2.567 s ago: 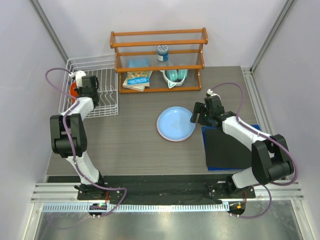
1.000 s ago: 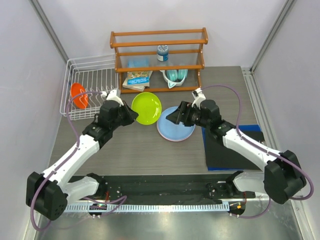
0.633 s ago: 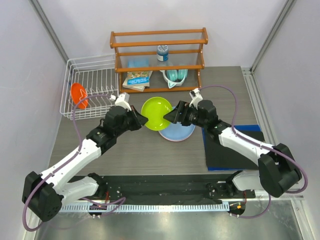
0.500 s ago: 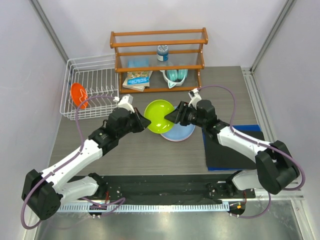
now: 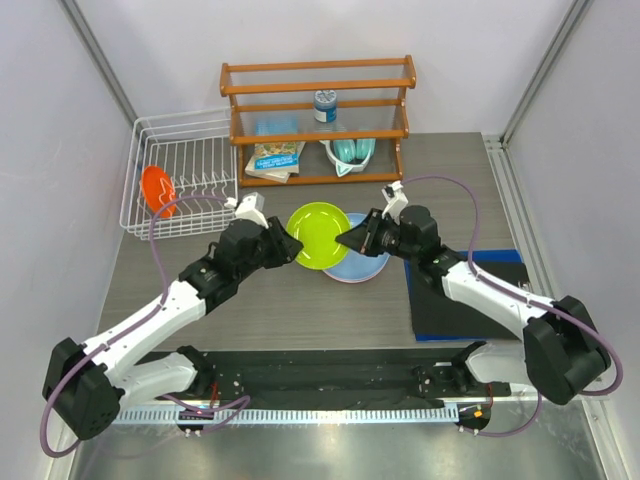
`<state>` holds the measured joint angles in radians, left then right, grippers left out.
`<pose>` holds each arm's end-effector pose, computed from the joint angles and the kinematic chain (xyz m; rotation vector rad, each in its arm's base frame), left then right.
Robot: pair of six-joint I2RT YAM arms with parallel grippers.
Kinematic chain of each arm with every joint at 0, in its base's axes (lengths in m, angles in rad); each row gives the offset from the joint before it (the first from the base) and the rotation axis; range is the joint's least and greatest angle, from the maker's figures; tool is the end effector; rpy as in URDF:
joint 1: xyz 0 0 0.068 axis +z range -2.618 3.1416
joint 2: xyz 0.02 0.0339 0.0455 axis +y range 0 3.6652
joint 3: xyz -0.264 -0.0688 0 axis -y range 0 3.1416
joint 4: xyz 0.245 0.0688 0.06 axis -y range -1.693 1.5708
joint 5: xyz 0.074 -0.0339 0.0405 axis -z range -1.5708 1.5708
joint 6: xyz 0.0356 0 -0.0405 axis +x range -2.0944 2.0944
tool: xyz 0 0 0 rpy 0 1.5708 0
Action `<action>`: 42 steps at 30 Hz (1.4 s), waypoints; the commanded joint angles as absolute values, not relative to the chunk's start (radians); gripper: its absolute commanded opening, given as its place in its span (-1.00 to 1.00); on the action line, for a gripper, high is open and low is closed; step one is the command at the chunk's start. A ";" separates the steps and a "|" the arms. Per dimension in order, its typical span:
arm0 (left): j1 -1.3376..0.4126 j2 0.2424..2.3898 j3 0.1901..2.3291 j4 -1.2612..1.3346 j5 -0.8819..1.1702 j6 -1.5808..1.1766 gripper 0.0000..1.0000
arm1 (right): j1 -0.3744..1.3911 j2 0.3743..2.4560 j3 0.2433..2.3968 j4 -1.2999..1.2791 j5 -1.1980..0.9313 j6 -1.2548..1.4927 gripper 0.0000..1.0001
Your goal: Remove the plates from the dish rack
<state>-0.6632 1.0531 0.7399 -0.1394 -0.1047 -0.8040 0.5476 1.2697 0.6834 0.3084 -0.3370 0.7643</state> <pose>0.1909 -0.1444 0.2767 -0.2183 2.1087 -0.8052 0.2350 0.1571 0.2505 -0.0390 2.0171 1.1907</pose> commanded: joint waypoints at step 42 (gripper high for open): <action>-0.413 1.089 0.932 -0.248 -0.800 -0.342 0.99 | 0.341 1.488 0.750 0.097 -0.273 0.608 0.15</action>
<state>-0.5011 1.0519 0.8684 -0.2794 -0.8574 -0.3553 0.3408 1.4651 0.6941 0.0547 -0.2546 0.6453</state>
